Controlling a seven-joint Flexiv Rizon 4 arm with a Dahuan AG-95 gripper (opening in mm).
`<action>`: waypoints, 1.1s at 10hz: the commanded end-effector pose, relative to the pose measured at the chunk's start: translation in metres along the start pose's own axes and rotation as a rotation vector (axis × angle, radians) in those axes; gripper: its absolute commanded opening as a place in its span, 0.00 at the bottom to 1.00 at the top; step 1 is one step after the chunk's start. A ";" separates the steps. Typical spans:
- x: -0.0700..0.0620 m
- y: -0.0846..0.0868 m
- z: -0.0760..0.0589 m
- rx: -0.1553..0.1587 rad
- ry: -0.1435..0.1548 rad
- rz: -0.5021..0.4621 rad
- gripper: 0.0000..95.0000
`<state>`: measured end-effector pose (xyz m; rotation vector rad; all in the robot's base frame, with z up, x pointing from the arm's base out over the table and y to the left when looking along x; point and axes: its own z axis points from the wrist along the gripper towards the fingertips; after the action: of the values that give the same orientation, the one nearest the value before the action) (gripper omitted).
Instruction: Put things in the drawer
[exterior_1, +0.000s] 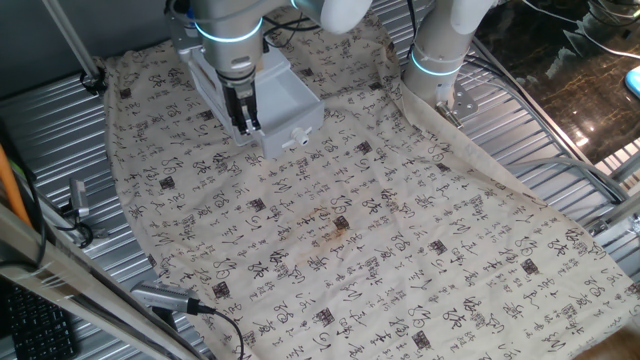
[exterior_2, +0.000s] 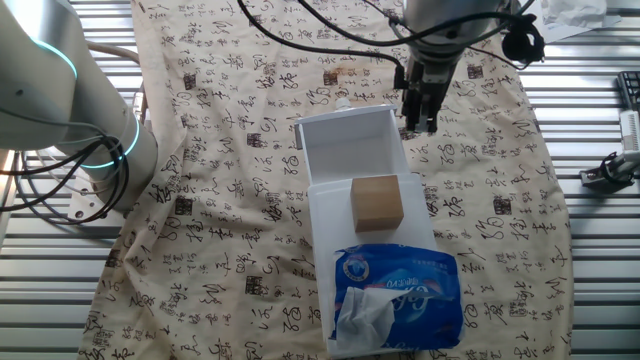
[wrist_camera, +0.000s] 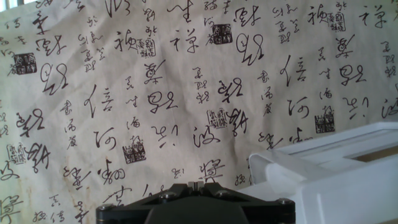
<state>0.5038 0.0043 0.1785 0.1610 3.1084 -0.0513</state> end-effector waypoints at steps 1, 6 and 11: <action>0.000 0.000 0.000 0.003 0.003 0.005 0.00; -0.004 -0.005 -0.037 -0.004 0.006 -0.012 0.00; 0.014 -0.037 -0.078 -0.002 0.033 -0.096 0.00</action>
<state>0.4855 -0.0272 0.2549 0.0210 3.1431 -0.0482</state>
